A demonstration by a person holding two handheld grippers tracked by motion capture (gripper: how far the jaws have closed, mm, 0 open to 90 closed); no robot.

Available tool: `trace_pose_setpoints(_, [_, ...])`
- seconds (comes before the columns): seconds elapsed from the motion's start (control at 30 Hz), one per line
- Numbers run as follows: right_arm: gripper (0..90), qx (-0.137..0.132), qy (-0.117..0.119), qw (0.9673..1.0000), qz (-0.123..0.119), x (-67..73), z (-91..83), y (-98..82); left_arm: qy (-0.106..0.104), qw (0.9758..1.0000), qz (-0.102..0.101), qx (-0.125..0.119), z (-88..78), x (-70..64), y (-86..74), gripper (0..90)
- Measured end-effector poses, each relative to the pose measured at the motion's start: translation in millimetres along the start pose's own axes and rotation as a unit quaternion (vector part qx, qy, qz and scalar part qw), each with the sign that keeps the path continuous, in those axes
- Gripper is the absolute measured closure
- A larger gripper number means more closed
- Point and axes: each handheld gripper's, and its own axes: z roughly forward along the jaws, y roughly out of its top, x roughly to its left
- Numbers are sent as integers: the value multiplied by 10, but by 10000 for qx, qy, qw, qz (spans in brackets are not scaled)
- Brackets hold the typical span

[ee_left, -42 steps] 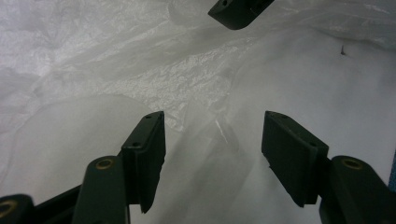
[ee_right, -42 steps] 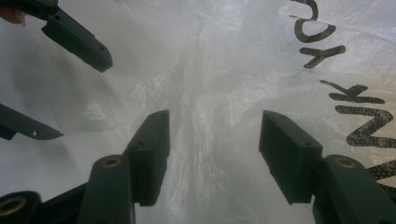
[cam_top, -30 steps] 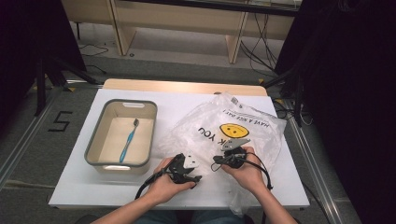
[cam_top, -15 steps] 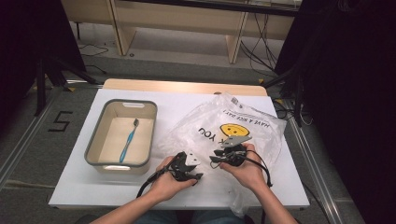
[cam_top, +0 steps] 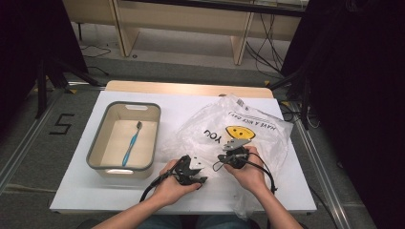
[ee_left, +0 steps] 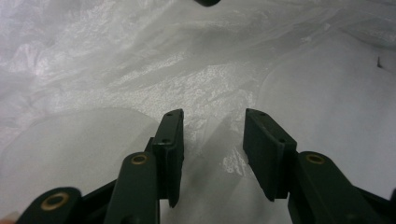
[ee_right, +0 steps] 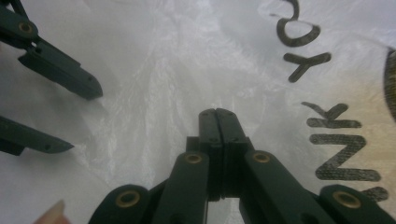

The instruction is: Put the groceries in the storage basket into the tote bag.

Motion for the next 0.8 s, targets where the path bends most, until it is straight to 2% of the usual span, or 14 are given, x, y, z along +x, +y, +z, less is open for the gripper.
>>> trace_pose_setpoints(0.03, [900, 0, 0, 10000, 0, 0, 0, 0, 0, 10000, 0, 0, 0, 0, 0, 579])
trace_pose_setpoints(0.07, [900, -177, -64, 9998, 64, -12, -53, 23, 1, 10000, 0, -2, 1, 0, 0, 580])
trace_pose_setpoints(0.17, [900, -320, -139, 9993, 136, -28, -112, 47, 2, 10000, 20, 9, -1, 1, 0, 581])
trace_pose_setpoints(0.2, [900, -528, -253, 9982, 126, -57, -200, 83, 3, 10000, 15, 9, -1, 0, 1, 581])
trace_pose_setpoints(0.27, [900, -763, -370, 9963, 166, -63, -276, 125, 7, 10000, 22, 9, 0, -1, 1, 581])
trace_pose_setpoints(0.3, [900, -763, -370, 9963, 166, -63, -276, 125, 7, 10000, 22, 9, 0, -1, 1, 582])
trace_pose_setpoints(0.33, [900, -1024, -518, 9933, 140, -75, -383, 187, 13, 10000, 30, 4, 1, -3, 2, 582])
trace_pose_setpoints(0.37, [900, -1024, -518, 9933, 140, -75, -383, 187, 13, 10000, 30, 4, 1, -3, 2, 582])
trace_pose_setpoints(0.4, [900, -1233, -627, 9903, 162, -88, -464, 232, 13, 10000, 32, 8, 1, -3, 2, 582])
trace_pose_setpoints(0.47, [900, -1445, -725, 9867, 145, -102, -530, 270, 17, 10000, 38, 10, 0, -4, 3, 582])
trace_pose_setpoints(0.7, [900, -2002, -1008, 9745, 112, -108, -710, 406, 38, 10000, 52, -14, -2, -18, 8, 586])
trace_pose_setpoints(0.77, [900, -2096, -1030, 9723, 102, -107, -747, 440, 103, 9997, 213, 18, -64, -22, 43, 582])
trace_pose_setpoints(0.8, [900, -2086, -1023, 9726, 102, -109, -761, 454, 149, 9995, 250, -115, -126, -32, 79, 575])
